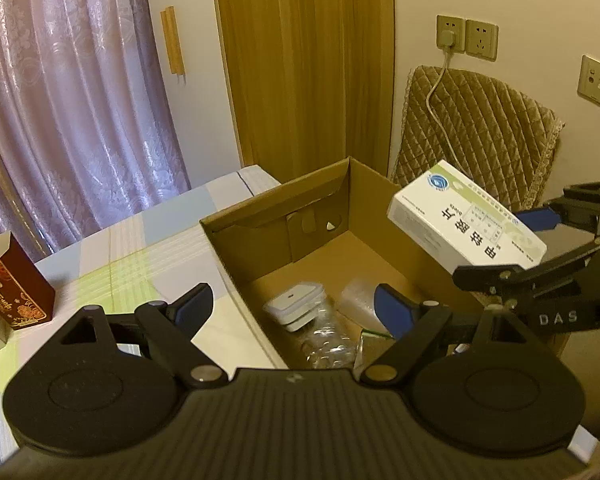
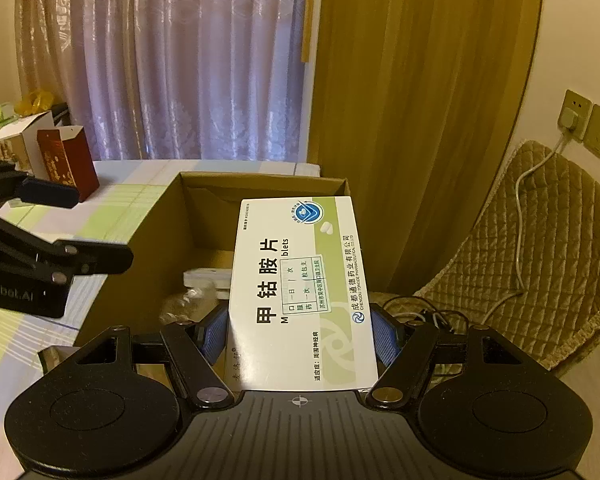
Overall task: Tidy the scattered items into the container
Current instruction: 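Release the soap rack into the box with the left gripper while the right gripper lowers the medicine box, then open the right gripper to drop the white medicine box into the cardboard box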
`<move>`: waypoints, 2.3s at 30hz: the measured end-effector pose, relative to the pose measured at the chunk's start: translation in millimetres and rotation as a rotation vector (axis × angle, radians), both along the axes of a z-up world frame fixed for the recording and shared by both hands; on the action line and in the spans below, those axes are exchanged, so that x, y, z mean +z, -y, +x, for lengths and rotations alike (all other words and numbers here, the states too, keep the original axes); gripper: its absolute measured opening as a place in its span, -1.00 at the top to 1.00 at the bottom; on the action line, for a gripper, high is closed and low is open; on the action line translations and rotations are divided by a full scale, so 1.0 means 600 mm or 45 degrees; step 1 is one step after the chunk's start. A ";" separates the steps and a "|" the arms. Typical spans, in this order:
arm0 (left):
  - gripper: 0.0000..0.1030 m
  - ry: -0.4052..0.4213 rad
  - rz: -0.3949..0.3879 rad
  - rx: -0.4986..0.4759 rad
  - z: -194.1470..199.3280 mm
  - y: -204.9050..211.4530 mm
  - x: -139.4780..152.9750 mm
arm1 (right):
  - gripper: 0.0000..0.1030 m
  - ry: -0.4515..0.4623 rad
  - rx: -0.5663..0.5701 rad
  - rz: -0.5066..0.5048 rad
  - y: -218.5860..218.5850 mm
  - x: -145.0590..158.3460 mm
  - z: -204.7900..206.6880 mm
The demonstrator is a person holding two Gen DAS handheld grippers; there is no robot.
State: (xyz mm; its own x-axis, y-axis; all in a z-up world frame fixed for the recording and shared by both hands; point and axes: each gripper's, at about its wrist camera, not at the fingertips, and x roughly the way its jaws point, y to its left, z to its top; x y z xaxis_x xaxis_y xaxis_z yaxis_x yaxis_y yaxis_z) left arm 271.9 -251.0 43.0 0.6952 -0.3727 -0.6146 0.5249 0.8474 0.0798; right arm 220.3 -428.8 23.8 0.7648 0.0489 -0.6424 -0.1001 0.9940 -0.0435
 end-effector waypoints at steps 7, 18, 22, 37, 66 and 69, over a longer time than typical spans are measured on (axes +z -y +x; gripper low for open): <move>-0.65 -0.022 -0.006 0.000 -0.006 -0.008 0.002 | -0.42 0.006 0.012 -0.006 -0.009 0.007 0.002; -0.65 -0.015 -0.009 0.010 -0.010 -0.017 0.003 | -0.42 0.005 0.019 -0.014 -0.011 0.010 0.010; -0.65 -0.012 -0.009 0.030 -0.006 -0.028 0.001 | -0.42 0.004 0.018 -0.015 -0.010 0.008 0.020; -0.65 -0.027 0.008 0.071 -0.002 -0.054 -0.009 | -0.43 -0.009 0.068 0.018 -0.016 0.001 0.017; -0.65 -0.052 -0.010 0.114 -0.039 -0.104 -0.006 | -0.43 -0.246 0.362 -0.152 -0.115 -0.069 -0.008; -0.65 -0.054 -0.006 0.110 -0.037 -0.104 -0.010 | -0.43 -0.254 0.327 -0.071 -0.094 -0.066 0.002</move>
State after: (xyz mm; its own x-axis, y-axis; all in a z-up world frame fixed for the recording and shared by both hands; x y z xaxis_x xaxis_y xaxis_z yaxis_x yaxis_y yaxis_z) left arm 249.7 -188.7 36.9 0.6980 -0.3157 -0.6427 0.4529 0.8899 0.0548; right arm 221.2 -372.2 -15.7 0.5909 0.1843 -0.7854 -0.3593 0.9318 -0.0517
